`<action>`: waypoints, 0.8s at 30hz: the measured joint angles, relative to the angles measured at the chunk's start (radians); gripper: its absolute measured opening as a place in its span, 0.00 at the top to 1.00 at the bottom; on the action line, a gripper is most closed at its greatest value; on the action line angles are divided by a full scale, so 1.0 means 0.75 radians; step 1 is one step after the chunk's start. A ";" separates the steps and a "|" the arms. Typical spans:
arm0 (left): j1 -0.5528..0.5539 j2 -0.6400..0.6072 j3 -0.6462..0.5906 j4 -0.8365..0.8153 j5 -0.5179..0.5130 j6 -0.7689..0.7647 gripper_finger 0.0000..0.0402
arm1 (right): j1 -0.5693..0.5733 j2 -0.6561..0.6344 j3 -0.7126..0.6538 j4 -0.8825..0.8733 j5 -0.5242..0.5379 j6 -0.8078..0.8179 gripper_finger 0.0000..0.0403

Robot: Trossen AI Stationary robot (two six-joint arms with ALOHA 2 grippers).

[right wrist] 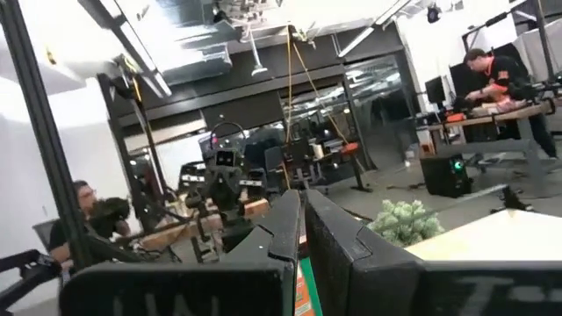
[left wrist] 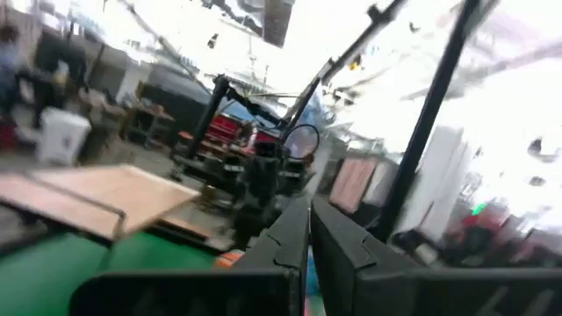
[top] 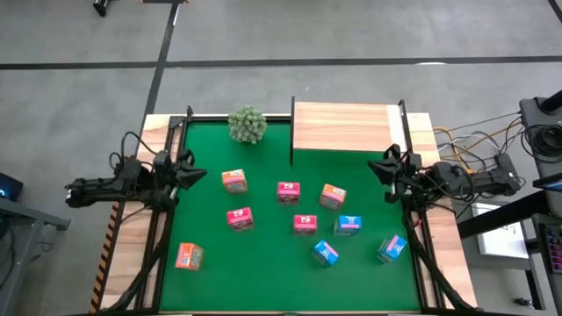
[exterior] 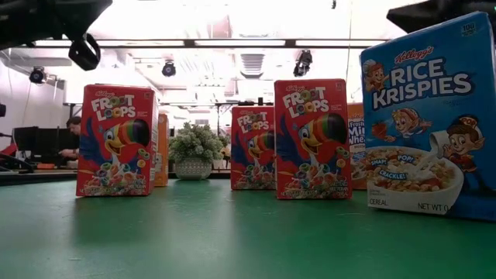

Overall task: Stack cereal on shelf
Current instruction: Put the top right orange cereal box on the shelf

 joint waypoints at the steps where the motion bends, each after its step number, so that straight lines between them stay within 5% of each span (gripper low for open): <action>1: 0.000 0.001 0.000 0.002 0.000 -0.009 1.00 | 0.000 0.035 0.038 -0.021 0.000 -0.019 0.97; 14: -0.001 0.064 0.000 0.282 0.000 0.199 1.00 | 0.000 0.436 0.691 -0.872 0.145 0.172 0.97; 24: -0.001 0.229 0.000 0.360 0.000 0.194 1.00 | 0.000 0.605 0.937 -1.287 0.116 0.344 0.97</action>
